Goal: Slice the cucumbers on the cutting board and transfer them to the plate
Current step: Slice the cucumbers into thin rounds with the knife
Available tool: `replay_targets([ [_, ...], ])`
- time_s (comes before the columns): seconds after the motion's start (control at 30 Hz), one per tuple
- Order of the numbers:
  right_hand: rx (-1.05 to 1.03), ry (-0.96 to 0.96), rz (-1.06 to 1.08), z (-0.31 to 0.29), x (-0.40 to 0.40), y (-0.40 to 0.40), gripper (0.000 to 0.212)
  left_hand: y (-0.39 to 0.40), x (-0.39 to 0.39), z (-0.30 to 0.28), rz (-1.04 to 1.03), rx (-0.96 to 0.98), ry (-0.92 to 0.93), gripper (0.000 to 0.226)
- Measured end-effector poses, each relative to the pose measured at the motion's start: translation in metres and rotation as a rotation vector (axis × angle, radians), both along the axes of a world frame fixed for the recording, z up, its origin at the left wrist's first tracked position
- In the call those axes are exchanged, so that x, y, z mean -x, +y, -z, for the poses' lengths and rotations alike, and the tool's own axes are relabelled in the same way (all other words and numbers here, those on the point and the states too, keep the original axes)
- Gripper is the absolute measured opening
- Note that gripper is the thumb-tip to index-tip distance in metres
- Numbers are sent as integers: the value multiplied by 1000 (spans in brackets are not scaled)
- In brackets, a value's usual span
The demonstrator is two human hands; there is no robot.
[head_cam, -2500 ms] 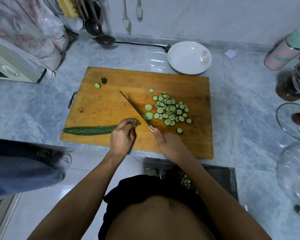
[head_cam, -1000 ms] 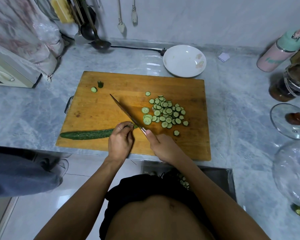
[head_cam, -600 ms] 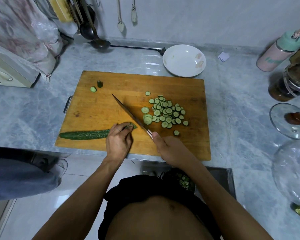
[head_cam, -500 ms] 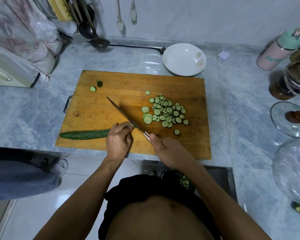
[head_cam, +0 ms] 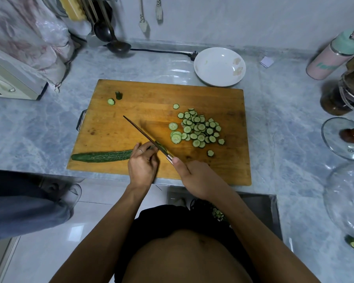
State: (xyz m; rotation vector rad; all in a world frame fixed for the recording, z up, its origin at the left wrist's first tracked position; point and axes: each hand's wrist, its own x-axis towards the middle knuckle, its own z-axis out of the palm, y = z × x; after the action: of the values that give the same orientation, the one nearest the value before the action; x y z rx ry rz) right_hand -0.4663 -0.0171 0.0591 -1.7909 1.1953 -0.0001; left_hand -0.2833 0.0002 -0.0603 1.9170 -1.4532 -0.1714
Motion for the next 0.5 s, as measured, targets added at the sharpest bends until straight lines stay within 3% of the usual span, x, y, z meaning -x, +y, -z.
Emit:
replay_targets([
  [0.5, -14, 10, 77, 29, -22, -8, 66, -1, 0, 4, 13, -1, -22, 28],
])
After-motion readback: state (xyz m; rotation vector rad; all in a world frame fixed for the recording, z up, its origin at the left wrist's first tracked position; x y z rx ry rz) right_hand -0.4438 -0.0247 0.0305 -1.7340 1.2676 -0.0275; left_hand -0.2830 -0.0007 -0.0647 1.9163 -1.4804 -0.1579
